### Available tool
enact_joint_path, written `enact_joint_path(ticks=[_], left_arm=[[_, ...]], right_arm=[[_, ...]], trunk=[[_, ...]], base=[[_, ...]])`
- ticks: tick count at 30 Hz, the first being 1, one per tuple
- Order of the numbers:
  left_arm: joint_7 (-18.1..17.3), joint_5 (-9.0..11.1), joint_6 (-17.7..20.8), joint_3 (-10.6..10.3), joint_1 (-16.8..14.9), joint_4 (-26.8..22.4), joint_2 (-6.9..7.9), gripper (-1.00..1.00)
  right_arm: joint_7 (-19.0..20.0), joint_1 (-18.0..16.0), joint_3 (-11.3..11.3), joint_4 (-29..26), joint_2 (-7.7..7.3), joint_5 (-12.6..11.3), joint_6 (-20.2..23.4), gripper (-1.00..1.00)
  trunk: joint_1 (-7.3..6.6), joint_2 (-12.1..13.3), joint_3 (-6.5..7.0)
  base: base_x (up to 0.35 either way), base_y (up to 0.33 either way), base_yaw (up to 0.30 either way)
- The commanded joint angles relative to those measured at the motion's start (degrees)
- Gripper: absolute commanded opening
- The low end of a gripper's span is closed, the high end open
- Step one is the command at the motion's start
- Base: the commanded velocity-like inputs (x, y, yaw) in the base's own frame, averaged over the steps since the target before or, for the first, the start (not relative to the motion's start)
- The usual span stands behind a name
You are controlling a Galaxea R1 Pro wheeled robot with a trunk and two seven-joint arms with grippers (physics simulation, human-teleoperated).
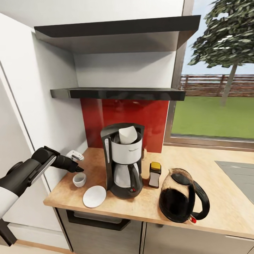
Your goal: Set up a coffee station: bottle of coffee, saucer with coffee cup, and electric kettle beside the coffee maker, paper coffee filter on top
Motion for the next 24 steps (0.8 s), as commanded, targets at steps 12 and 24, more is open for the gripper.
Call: enact_joint_path(ticks=[12,24], left_arm=[[0.27,0.47,0.32,-2.83,0.1,-0.02,-0.04,1.0],[0.27,0.5,0.33,-6.59,0.07,0.33,-0.06,1.0]], right_arm=[[0.21,0.14,0.47,0.0,-0.09,-0.6,-0.06,1.0],[0.21,0.2,0.47,0.04,-0.1,-0.6,-0.06,1.0]], trunk=[[0.04,-0.07,-0.06],[0.04,-0.07,-0.06]], base=[[0.011,0.009,0.0],[0.094,0.0,0.0]])
